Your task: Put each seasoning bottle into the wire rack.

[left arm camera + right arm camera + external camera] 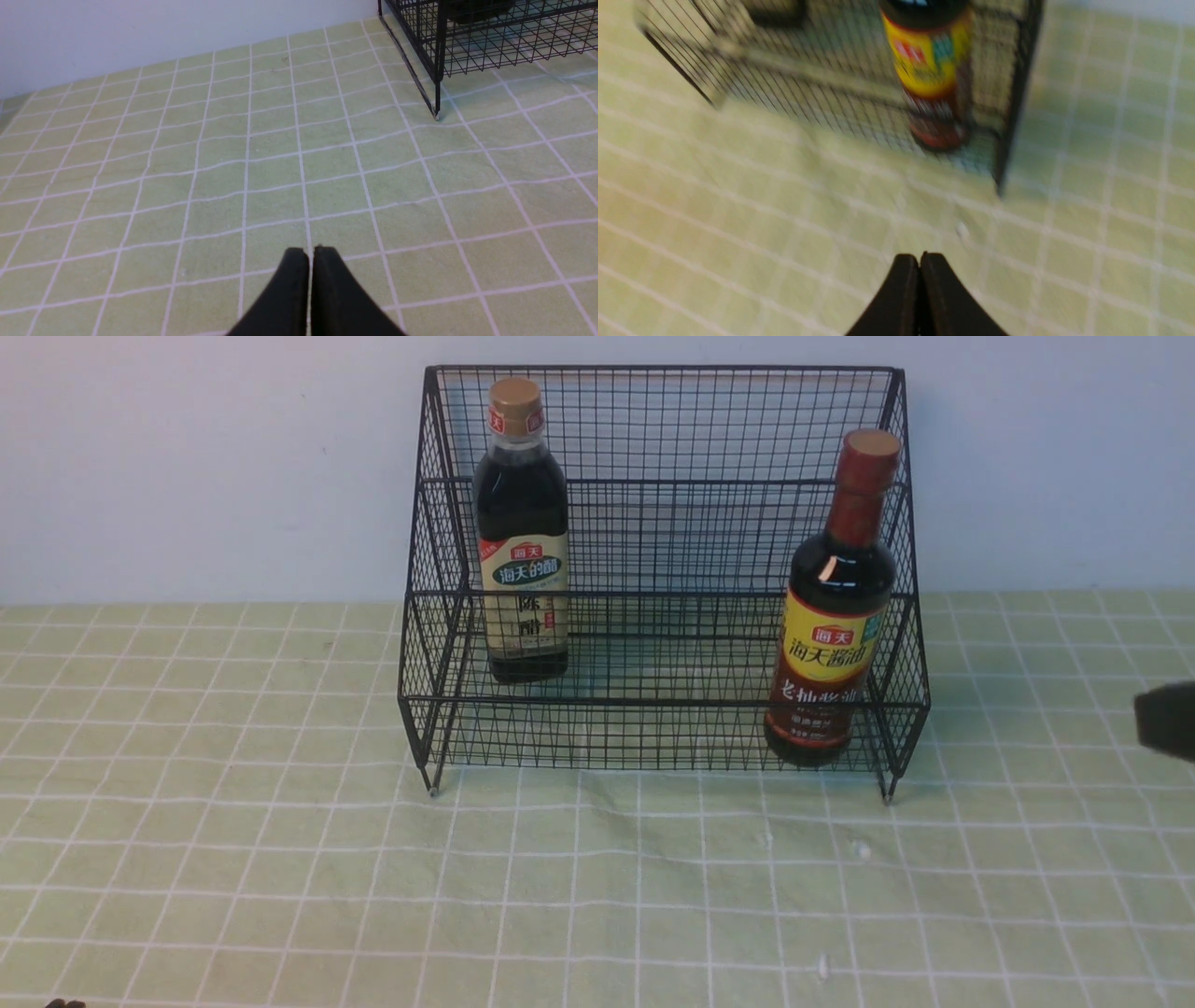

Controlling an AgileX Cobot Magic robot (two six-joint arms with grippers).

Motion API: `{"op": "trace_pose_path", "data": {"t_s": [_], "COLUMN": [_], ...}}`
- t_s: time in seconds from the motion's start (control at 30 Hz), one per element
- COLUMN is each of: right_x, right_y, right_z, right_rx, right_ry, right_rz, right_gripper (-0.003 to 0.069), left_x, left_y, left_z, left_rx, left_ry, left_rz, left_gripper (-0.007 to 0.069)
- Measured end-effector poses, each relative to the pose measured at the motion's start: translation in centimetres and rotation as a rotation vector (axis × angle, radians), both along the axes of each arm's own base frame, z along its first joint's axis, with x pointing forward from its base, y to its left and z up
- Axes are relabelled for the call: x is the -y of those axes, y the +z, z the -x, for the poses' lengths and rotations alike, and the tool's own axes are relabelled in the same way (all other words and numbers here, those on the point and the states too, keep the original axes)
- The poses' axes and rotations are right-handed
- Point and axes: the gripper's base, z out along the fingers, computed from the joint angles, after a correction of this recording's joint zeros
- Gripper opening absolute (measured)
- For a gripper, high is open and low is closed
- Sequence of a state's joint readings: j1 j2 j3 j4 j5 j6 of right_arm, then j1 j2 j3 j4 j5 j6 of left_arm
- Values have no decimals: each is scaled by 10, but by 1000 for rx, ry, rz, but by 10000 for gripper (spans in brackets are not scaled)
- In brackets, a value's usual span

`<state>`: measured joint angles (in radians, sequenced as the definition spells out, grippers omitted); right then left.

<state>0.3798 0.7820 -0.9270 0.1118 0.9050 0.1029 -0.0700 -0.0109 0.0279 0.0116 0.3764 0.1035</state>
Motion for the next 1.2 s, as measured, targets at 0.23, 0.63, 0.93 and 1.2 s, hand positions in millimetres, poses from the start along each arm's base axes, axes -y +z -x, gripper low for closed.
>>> {"op": "trace_pose_path", "data": {"t_s": [0.23, 0.63, 0.93, 1.2], "right_x": [20, 41, 47, 57], "right_y": [1, -1, -28, -135], "right_z": [48, 92, 88, 68], "right_rx": [474, 746, 728, 450], "right_ry": [-39, -34, -91, -313], "right_rz": [-300, -253, 21, 174], "right_gripper": [-14, -15, -15, -15], "left_x": [0, 0, 0, 0], "left_y": [0, 0, 0, 0], "left_z": [0, 0, 0, 0], "left_rx": [0, 0, 0, 0], "left_ry": [0, 0, 0, 0], "left_rz": [0, 0, 0, 0], "left_gripper": [-6, -6, -6, -6]}}
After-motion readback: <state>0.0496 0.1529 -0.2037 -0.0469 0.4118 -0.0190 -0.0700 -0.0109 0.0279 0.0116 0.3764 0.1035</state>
